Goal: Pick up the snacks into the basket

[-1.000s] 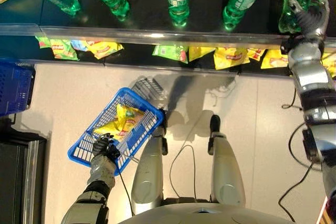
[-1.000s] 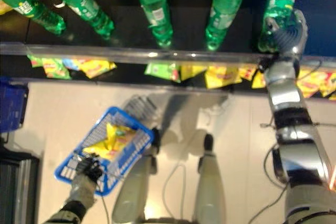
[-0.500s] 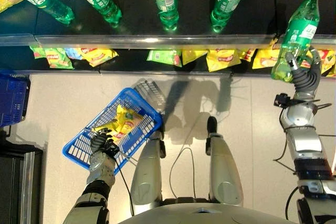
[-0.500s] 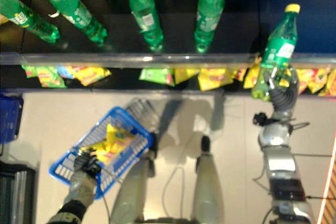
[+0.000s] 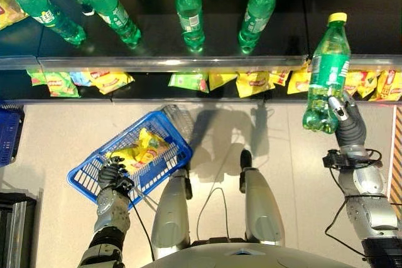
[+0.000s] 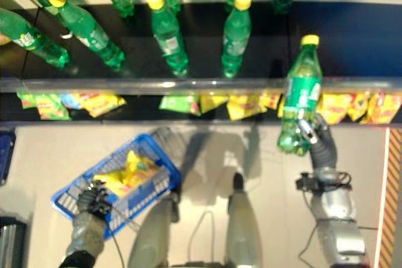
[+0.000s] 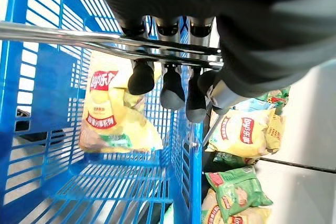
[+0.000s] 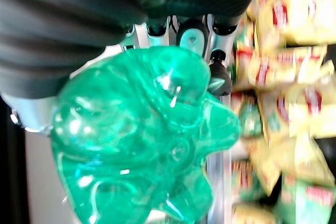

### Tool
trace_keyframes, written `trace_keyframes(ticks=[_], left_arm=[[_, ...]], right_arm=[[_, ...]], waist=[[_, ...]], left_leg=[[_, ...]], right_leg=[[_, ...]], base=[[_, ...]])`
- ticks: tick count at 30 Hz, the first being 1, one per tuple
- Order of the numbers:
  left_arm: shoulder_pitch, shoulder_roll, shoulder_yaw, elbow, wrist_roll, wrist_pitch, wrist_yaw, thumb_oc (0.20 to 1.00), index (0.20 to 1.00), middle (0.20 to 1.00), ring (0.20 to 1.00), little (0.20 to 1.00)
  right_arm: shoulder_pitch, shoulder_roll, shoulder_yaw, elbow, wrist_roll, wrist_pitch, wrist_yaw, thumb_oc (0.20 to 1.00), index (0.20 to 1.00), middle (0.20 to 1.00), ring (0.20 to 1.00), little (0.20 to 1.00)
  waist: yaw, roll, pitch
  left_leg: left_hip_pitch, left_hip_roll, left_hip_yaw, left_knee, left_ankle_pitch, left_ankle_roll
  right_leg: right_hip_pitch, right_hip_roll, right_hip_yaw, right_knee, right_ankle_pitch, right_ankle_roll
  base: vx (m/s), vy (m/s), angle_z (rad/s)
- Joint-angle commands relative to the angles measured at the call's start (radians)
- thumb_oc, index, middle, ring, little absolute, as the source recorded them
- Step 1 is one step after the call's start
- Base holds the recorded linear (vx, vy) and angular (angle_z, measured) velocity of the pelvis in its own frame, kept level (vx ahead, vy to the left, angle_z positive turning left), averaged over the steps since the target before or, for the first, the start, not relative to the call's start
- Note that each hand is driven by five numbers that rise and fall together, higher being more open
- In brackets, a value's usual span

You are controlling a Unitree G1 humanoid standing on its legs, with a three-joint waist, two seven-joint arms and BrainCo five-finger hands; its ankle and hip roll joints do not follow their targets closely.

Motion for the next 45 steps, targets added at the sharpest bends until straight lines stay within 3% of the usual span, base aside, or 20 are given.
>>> trace_keyframes(ticks=[1, 13, 22, 28, 30, 45], left_arm=[[0.057, 0.093, 0.023, -0.085, 0.034, -0.124, -0.027, 0.2, 0.2, 0.2, 0.2, 0.2], [0.137, 0.134, -0.016, -0.287, 0.064, -0.125, -0.109, 0.2, 0.2, 0.2, 0.2, 0.2], [0.181, 0.192, -0.052, -0.501, 0.098, -0.116, -0.156, 0.2, 0.2, 0.2, 0.2, 0.2], [0.162, 0.238, -0.074, -0.612, 0.111, -0.117, -0.158, 0.2, 0.2, 0.2, 0.2, 0.2], [0.146, 0.257, -0.081, -0.679, 0.111, -0.117, -0.153, 0.2, 0.2, 0.2, 0.2, 0.2], [0.074, 0.327, -0.102, -0.903, 0.053, -0.119, -0.115, 0.2, 0.2, 0.2, 0.2, 0.2]], right_arm=[[-0.04, -0.053, 0.031, -0.196, 0.1, -0.126, 0.126, 0.2, 0.2, 0.2, 0.2, 0.2], [-0.053, -0.201, 0.186, -0.19, 0.14, -0.055, 0.271, 0.2, 0.2, 0.2, 0.2, 0.2], [-0.245, -0.276, 0.424, -0.115, 0.038, 0.0, 0.308, 0.2, 0.2, 0.2, 0.2, 0.2], [-0.445, -0.192, 0.591, 0.005, -0.023, 0.029, 0.281, 0.2, 0.2, 0.2, 0.2, 0.2], [-0.547, -0.116, 0.664, 0.077, -0.052, 0.052, 0.258, 0.2, 0.2, 0.2, 0.2, 0.2], [-0.851, 0.219, 0.872, 0.514, -0.09, 0.143, 0.165, 0.2, 0.2, 0.2, 0.2, 0.2]], waist=[[0.003, -0.014, -0.108], [0.055, -0.023, -0.106], [0.121, -0.03, -0.097], [0.173, -0.033, -0.086], [0.203, -0.034, -0.08], [0.312, -0.062, -0.052]], left_leg=[[0.008, -0.042, -0.03, 0.078, -0.079, 0.038], [-0.006, -0.059, -0.082, 0.055, -0.049, 0.035], [-0.018, -0.083, -0.13, 0.047, -0.041, 0.039], [-0.038, -0.095, -0.155, 0.058, -0.041, 0.044], [-0.048, -0.1, -0.164, 0.064, -0.043, 0.047], [-0.074, -0.11, -0.199, 0.069, -0.05, 0.048]], right_leg=[[0.034, 0.027, -0.046, -0.07, 0.096, -0.007], [0.061, 0.004, -0.111, -0.085, 0.094, -0.005], [0.089, -0.019, -0.17, -0.098, 0.09, -0.003], [0.097, -0.034, -0.201, -0.101, 0.087, -0.003], [0.1, -0.037, -0.213, -0.101, 0.086, -0.005], [0.126, -0.04, -0.265, -0.137, 0.089, -0.004]], base=[[0.0, -0.008, 0.04], [0.0, -0.021, 0.17], [0.02, -0.003, 0.21], [0.02, -0.001, 0.24], [0.02, -0.003, 0.2], [0.02, -0.012, 0.12]])
